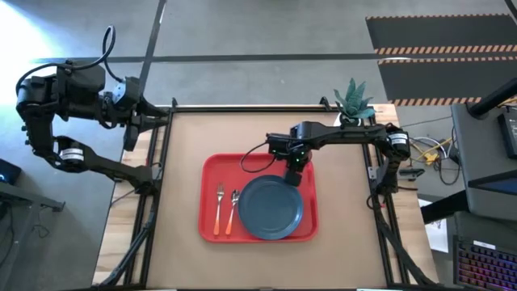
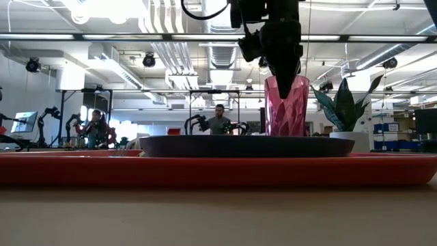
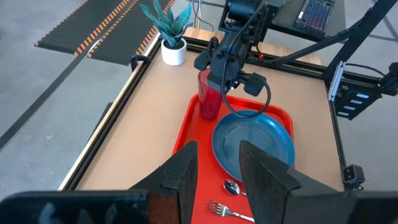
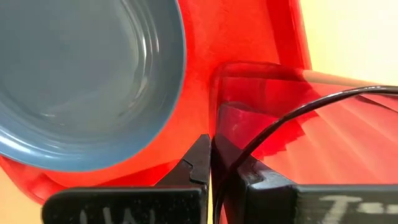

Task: Pick and place plate/cup/fork/spoon on tray
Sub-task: Put the red glass on the orange serving tray to the top right of the blue plate

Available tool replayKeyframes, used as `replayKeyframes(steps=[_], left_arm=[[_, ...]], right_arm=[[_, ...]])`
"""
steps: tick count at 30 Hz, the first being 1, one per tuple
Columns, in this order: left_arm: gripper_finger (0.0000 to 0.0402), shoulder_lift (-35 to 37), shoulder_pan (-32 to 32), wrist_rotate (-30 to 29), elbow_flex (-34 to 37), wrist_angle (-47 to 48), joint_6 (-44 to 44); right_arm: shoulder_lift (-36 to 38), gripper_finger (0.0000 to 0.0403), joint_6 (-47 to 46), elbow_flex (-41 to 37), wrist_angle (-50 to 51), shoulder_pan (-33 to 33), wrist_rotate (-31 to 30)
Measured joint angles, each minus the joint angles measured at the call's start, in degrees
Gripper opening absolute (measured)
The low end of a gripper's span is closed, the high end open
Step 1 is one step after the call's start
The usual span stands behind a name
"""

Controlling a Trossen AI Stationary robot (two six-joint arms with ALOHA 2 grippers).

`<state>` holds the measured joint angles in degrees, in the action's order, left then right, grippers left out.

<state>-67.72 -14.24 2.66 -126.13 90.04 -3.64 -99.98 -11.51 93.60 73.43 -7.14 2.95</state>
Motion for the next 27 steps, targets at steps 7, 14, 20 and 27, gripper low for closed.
replayKeyframes(steps=[7, 14, 20, 27], left_arm=[[0.0100, -0.02, 0.00, 0.00, 0.00, 0.00, 0.00], [0.0100, 0.00, 0.00, -0.01, 0.00, -0.02, 0.00], [0.0100, 0.00, 0.00, -0.02, 0.00, -0.02, 0.00], [0.0100, -0.12, 0.01, -0.02, 0.00, -0.02, 0.00]], right_arm=[[0.00, 0.0029, -0.16, 0.00, -0.72, 0.00, -0.03], [0.00, 0.0067, -0.45, 0.07, -0.86, 0.02, -0.03], [0.04, 0.0092, -0.50, 0.12, -0.88, 0.43, 0.05], [0.09, 0.0108, -0.57, 4.53, -0.62, 1.53, 0.38]])
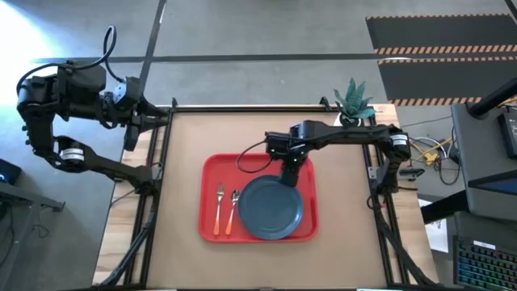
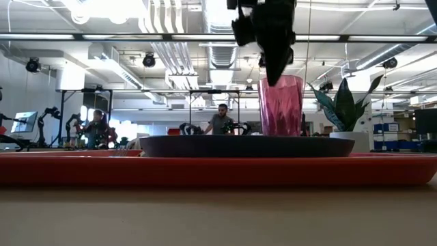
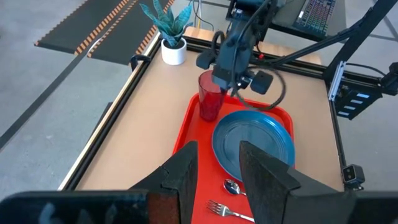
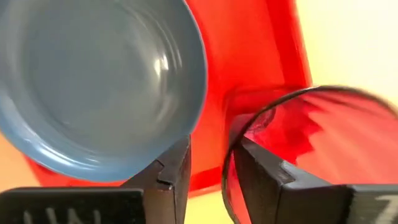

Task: Pick and place plate/cup/fork/spoon on tray
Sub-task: Put the red glass on the orange serving tray to the top right of the blue plate, then return to Home Position

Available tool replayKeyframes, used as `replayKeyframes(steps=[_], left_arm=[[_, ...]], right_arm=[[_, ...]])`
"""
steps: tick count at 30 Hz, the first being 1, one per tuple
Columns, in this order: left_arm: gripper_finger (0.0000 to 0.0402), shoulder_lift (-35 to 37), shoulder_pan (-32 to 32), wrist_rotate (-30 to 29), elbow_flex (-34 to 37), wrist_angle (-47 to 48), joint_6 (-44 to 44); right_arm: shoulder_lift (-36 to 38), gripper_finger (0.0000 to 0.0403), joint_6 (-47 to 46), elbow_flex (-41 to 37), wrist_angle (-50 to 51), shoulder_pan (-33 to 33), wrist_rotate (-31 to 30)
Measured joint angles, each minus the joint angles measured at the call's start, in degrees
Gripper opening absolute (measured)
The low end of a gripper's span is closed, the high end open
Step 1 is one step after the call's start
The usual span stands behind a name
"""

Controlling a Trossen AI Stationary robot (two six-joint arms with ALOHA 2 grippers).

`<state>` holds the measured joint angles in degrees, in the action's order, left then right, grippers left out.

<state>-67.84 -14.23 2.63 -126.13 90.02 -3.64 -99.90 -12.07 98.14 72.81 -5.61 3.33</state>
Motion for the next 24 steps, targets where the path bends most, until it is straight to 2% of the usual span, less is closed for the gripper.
replayKeyframes(steps=[9, 16, 24], left_arm=[[0.0100, 0.01, 0.01, 0.00, 0.00, 0.00, 0.00], [0.0100, 0.01, -0.01, 0.00, 0.00, 0.00, 0.00], [0.0100, 0.01, 0.01, 0.00, 0.02, 0.00, 0.00]], right_arm=[[0.02, 0.0116, -0.30, 9.20, 1.58, 0.75, 0.07], [0.04, 0.0114, -0.99, 13.52, 5.20, 0.91, -0.64], [0.05, 0.0109, -0.98, 15.66, -0.48, 3.21, 1.04]])
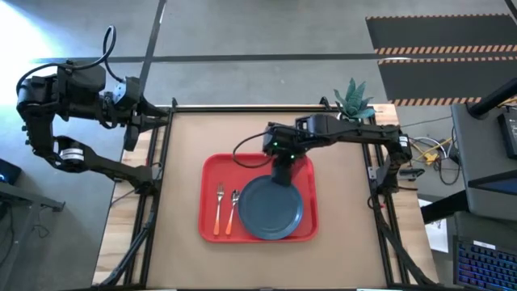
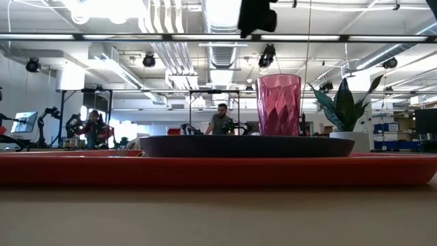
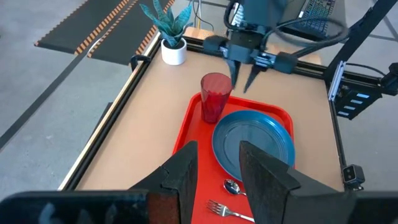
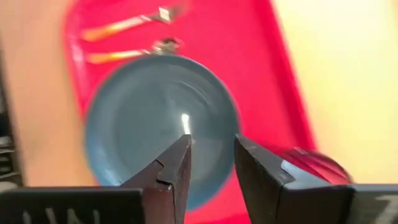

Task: Pick and place plate/cup/fork/spoon on tray
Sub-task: Return to Home Position

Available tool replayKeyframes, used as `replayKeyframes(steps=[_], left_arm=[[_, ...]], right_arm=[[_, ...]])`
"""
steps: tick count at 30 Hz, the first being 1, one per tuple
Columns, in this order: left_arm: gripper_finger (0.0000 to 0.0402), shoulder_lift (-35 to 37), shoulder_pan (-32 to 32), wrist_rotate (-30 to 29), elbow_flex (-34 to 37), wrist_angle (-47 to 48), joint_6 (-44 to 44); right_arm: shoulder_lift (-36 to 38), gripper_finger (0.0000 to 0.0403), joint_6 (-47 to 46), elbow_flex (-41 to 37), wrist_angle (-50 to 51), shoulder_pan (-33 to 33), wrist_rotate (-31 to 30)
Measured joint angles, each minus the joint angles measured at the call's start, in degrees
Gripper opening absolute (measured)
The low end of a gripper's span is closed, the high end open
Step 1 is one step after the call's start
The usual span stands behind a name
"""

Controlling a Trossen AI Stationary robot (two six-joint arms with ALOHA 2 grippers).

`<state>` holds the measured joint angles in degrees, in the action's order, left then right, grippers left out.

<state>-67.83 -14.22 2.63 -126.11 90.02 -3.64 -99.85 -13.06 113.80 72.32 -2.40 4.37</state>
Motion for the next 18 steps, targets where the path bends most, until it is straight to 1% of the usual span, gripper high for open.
replayKeyframes(steps=[3, 5, 7, 11, 15, 18], left_arm=[[0.0100, 0.00, -0.02, 0.00, -0.02, 0.00, 0.00], [0.0100, 0.00, 0.00, 0.00, -0.02, 0.00, 0.00], [0.0100, 0.00, -0.01, 0.00, -0.02, 0.00, 0.00], [0.0100, 0.00, -0.02, 0.00, -0.01, -0.01, 0.00], [0.0100, 0.00, -0.01, 0.00, -0.02, -0.02, 0.00], [0.0100, 0.00, -0.01, 0.00, -0.02, 0.00, 0.00]], right_arm=[[-0.25, 0.0085, 0.74, -0.83, -4.70, 1.43, 3.51], [-0.88, 0.0055, 2.41, -0.89, -6.64, 2.42, 5.85], [-1.95, 0.0022, 3.94, -0.90, -7.18, 3.40, 6.65], [-4.40, 0.0010, 4.13, -0.94, -6.57, 4.84, 6.77], [-7.06, 0.0009, 4.13, -0.94, -6.61, 6.02, 7.90], [-8.32, 0.0008, 4.19, -1.01, -7.01, 6.88, 7.49]])
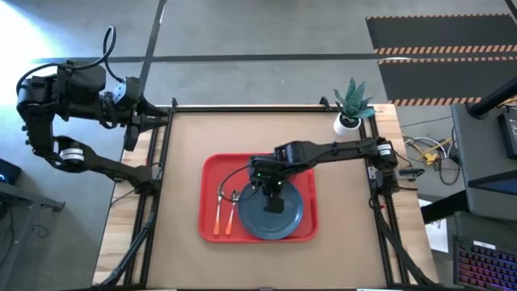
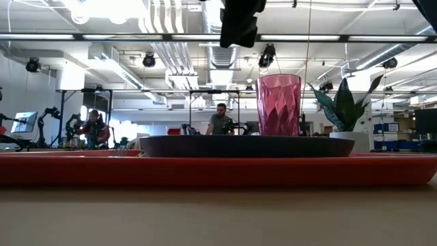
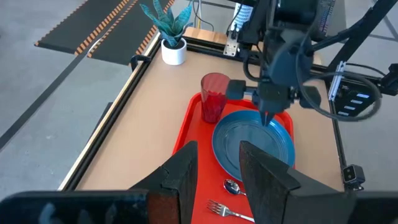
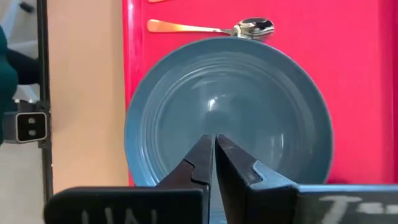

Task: Pick and place plate/cup/fork/spoon on tray
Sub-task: Return to Home Position

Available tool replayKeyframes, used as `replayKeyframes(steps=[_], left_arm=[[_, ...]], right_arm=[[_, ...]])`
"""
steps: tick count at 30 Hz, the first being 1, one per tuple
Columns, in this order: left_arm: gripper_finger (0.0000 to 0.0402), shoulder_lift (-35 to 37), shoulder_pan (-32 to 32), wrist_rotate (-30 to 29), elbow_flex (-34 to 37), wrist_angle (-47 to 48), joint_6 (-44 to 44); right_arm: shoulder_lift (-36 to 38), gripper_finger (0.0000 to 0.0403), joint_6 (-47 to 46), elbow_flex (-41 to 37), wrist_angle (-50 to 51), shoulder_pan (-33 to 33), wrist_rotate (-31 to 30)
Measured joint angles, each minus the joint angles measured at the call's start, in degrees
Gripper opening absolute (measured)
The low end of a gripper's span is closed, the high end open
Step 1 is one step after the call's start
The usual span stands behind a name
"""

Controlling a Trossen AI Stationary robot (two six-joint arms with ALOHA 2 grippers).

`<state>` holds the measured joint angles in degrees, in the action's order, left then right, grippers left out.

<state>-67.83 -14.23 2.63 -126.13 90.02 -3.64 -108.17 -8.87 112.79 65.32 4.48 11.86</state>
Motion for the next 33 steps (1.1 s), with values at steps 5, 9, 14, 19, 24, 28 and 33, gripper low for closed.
replayKeyframes(steps=[5, 9, 14, 19, 24, 28, 33], left_arm=[[0.0100, 0.00, 0.01, -0.02, 0.04, 0.00, 1.05], [0.0100, 0.45, 0.01, -0.02, 0.11, 0.00, 2.62], [0.0088, 2.71, -0.01, 0.27, 0.11, 0.00, 2.47], [0.0066, 7.17, -0.01, 0.91, 0.11, -0.01, -0.55], [0.0057, 12.67, -0.01, 1.05, 0.18, -0.01, -3.38], [0.0045, 17.38, -0.01, 1.35, 0.80, 0.00, -3.61], [0.0022, 22.63, -0.01, 1.32, 4.20, -0.01, -6.31]], right_arm=[[0.44, 0.0008, -0.06, 1.23, 0.26, 0.91, -4.75], [2.83, 0.0008, 0.00, 4.99, 0.42, 0.91, -7.25], [9.29, 0.0008, 1.81, 9.58, 0.41, 1.05, -12.94], [17.87, 0.0008, 2.50, 11.10, -0.14, 2.29, -18.49], [26.00, 0.0008, 4.59, 9.56, -2.80, 4.85, -19.98], [30.65, 0.0008, 7.29, 8.31, -5.10, 7.35, -19.83], [34.58, 0.0008, 9.48, 6.50, -6.78, 9.47, -19.72]])
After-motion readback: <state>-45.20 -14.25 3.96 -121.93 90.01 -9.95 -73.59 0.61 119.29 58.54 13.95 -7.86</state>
